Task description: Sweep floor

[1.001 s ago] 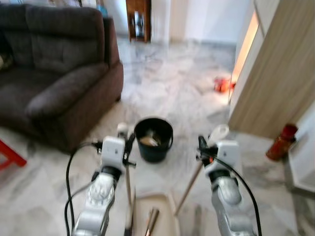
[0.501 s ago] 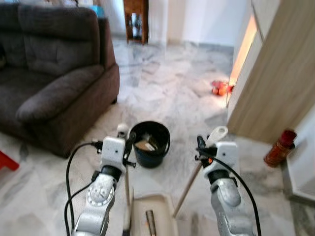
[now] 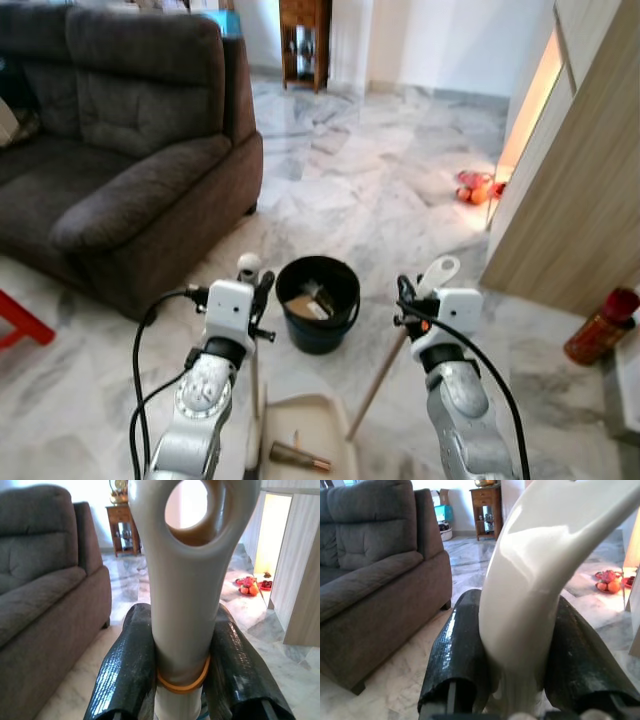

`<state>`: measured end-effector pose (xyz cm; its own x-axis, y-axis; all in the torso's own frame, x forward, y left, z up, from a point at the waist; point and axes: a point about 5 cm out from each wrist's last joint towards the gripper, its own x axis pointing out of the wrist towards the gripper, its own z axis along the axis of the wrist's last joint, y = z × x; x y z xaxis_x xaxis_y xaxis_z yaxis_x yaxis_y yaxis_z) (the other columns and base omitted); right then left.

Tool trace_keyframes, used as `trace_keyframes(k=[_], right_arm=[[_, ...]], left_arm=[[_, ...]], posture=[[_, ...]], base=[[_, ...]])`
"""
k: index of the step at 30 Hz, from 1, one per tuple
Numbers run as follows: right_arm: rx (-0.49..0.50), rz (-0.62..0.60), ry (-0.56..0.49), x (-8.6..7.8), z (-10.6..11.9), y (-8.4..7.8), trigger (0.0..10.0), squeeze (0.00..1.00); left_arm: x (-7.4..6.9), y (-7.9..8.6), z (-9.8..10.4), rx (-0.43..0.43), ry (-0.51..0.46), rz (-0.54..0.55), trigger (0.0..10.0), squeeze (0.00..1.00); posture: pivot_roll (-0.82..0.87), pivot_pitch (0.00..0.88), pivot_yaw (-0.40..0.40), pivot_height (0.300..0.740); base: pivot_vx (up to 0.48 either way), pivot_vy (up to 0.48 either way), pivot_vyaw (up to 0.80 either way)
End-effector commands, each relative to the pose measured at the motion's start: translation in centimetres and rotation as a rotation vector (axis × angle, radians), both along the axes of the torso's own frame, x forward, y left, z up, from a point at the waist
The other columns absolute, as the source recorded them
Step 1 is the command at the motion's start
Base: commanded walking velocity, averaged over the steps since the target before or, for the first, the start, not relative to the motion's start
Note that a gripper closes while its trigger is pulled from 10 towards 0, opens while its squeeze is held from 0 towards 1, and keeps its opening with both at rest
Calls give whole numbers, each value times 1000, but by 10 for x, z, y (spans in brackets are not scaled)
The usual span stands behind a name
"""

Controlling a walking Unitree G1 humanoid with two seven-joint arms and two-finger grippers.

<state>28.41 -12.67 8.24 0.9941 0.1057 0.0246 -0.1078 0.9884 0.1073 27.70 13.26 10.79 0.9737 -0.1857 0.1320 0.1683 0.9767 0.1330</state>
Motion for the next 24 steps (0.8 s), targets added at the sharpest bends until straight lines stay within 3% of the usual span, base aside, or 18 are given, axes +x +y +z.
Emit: trace_keyframes(k=[1, 24], right_arm=[[48, 19, -57, 4, 14, 9, 10000, 0], [59, 16, -57, 5, 14, 9, 10000, 0]], left_arm=[[2, 0, 13, 7, -61, -3, 10000, 0], [3, -1, 13, 10, -63, -5, 10000, 0]], posture=[[106, 7, -8, 740], [106, 3, -8, 740]], base=[[304, 0, 0], [275, 0, 0]])
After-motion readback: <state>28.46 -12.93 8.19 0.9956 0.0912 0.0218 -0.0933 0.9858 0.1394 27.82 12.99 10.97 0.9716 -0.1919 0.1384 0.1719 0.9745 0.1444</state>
